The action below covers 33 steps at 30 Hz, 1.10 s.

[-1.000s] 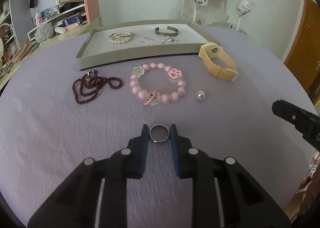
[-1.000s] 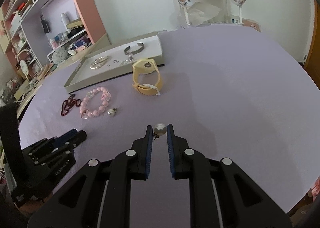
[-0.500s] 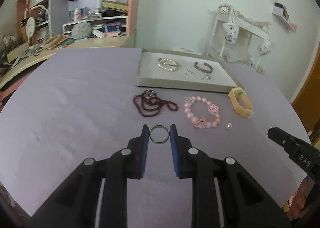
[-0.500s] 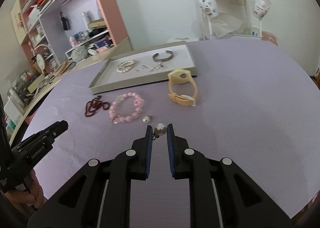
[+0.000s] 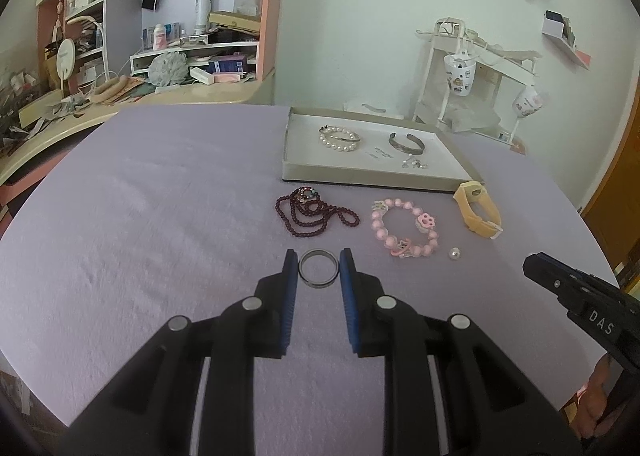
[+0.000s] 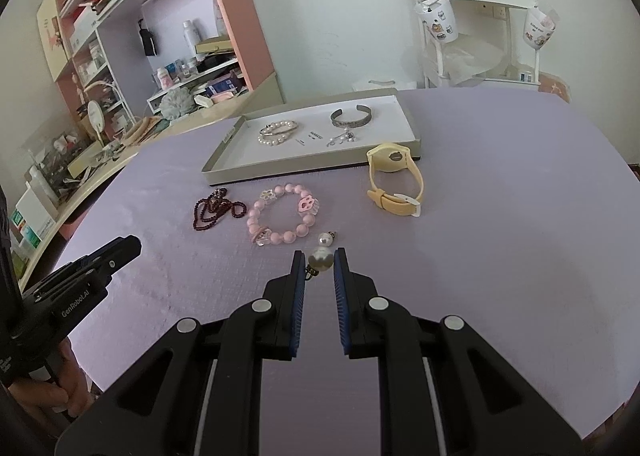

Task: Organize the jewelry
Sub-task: 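Carry the silver ring toward the tray with the left tool while the right tool releases the earring there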

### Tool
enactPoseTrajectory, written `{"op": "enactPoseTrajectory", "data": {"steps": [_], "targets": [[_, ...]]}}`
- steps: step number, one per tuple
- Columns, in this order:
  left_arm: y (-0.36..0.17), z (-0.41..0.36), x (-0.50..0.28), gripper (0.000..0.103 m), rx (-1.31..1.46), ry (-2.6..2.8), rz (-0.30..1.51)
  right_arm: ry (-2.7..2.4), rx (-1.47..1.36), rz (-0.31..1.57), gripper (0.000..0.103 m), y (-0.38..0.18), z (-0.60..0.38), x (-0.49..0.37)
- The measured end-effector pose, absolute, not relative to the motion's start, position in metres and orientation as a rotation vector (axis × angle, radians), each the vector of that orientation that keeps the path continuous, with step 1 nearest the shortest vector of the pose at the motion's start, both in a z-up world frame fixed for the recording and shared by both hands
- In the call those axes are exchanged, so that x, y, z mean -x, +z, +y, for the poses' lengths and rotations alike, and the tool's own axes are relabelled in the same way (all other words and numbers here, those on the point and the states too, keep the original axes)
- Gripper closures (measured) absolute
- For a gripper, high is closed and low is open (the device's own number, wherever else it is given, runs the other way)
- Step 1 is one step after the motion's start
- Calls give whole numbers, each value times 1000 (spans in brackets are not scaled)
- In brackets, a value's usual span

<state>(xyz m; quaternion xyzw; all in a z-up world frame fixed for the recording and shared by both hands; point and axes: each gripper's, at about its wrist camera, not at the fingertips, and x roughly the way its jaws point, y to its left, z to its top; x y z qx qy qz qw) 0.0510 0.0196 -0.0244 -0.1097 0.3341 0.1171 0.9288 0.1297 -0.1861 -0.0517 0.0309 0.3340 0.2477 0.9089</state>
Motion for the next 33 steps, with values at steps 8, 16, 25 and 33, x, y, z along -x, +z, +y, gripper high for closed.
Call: {"op": "enactPoseTrajectory", "data": {"steps": [8, 16, 25, 33], "targets": [[-25, 20, -53, 82, 226, 230, 687, 512, -60, 691, 88, -51, -183, -129], [-20, 23, -62, 82, 230, 212, 683, 522, -36, 675, 88, -41, -175, -140], [21, 45, -121, 82, 249, 153, 594, 491, -45, 576, 88, 10, -160, -206], [41, 61, -189, 82, 253, 128, 575, 485, -11, 601, 88, 16, -132, -270]]}}
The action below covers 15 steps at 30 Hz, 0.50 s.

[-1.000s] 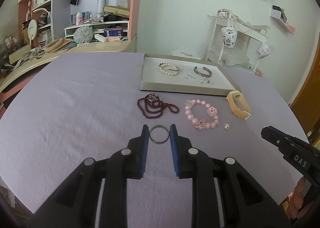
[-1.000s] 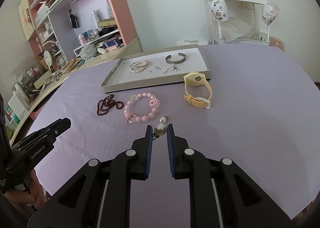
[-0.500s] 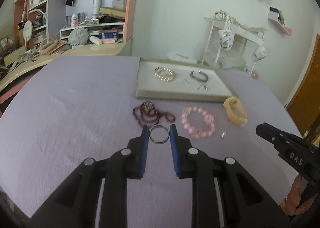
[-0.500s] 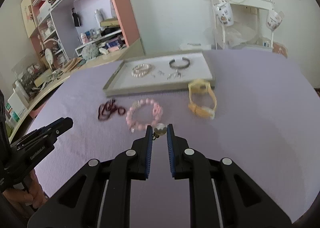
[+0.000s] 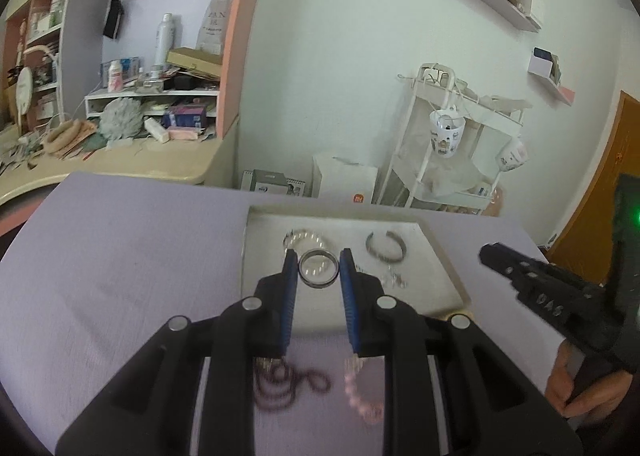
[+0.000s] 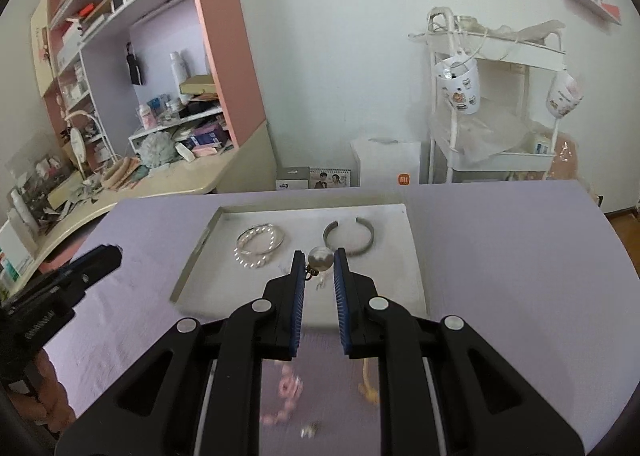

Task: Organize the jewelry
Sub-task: 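Carry the silver ring toward the tray with the left tool while the right tool releases the earring there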

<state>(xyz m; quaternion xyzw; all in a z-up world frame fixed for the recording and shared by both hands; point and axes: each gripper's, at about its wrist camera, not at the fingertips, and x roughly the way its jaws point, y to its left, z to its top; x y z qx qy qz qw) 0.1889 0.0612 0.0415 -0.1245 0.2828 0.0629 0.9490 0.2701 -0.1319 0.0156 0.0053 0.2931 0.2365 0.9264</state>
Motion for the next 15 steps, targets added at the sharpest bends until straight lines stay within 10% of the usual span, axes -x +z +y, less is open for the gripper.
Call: {"op": "enactPoseTrajectory", "data": {"steps": [15], "targets": [[5, 73, -271, 82, 261, 88, 696, 478, 21, 809, 87, -43, -102, -339]]}}
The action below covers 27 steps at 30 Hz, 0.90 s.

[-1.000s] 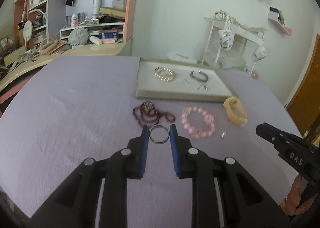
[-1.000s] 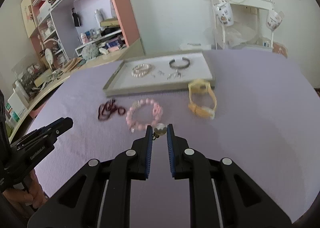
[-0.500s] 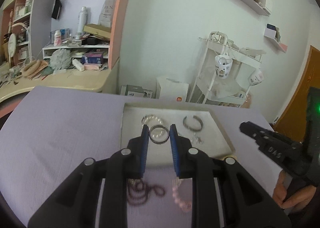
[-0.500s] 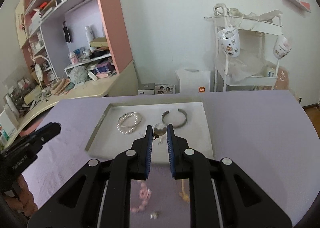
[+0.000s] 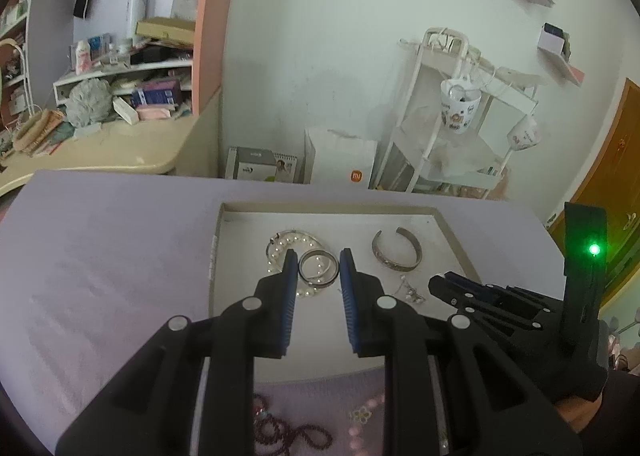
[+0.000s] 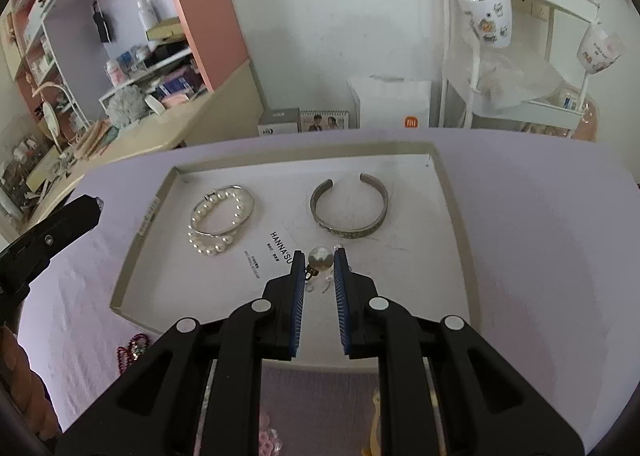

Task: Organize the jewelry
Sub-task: 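Carry the silver ring toward the tray with the left tool while the right tool releases the earring there, then lower the silver ring into the tray and open the left tool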

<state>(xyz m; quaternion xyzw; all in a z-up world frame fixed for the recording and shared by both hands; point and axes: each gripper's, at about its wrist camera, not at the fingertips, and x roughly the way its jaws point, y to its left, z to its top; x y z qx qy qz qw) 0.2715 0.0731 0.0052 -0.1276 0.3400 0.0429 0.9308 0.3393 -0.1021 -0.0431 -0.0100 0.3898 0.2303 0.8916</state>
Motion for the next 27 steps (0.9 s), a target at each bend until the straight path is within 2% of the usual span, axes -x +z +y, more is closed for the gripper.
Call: {"op": "enactPoseTrajectory", "data": {"steps": [4, 6, 8, 27], "targets": [[-3, 73, -282, 82, 268, 81, 716, 474, 1, 826, 84, -46, -105, -344], [-7, 72, -285, 82, 273, 77, 727, 465, -23, 827, 68, -48, -111, -344], [-11, 72, -287, 82, 277, 73, 735, 454, -52, 823, 60, -49, -121, -342], [-35, 62, -318, 81, 270, 45, 799, 356, -147, 804, 59, -48, -167, -350]]}}
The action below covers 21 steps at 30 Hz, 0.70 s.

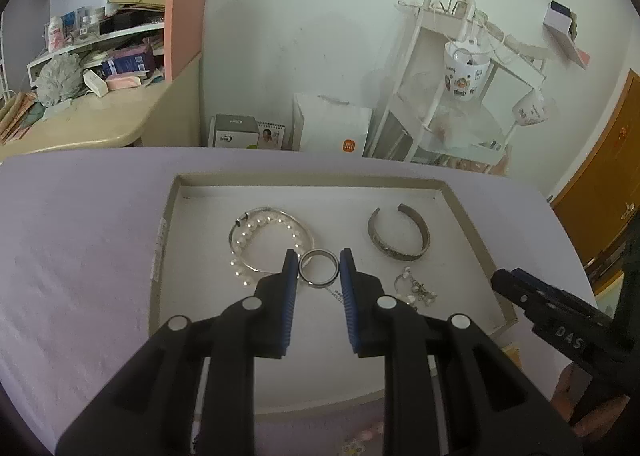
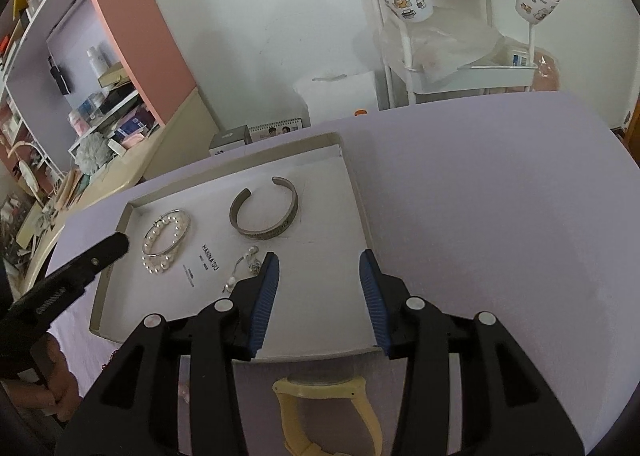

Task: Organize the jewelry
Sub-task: 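Lower the silver ring into the tray and open the left tool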

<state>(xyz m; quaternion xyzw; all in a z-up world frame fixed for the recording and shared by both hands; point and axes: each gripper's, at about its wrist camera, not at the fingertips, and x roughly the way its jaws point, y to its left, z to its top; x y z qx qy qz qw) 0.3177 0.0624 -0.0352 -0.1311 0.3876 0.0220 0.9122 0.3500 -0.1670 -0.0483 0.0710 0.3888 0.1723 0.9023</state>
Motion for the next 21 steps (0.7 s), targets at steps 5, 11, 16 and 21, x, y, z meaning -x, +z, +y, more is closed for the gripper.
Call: {"op": "enactPoseTrajectory", "data": {"steps": [5, 11, 16, 21], "targets": [[-43, 61, -323, 81, 266, 49, 825, 350, -152, 805, 59, -49, -169, -350], [-42, 61, -321, 55, 269, 57, 828, 341, -160, 797, 59, -46, -173, -346], [-24, 77, -301, 50, 307, 113, 775, 343, -170, 771, 59, -37, -178, -335], [-4, 94, -269, 47, 352, 186, 720, 361, -162, 747, 59, -28, -179, -318]]}}
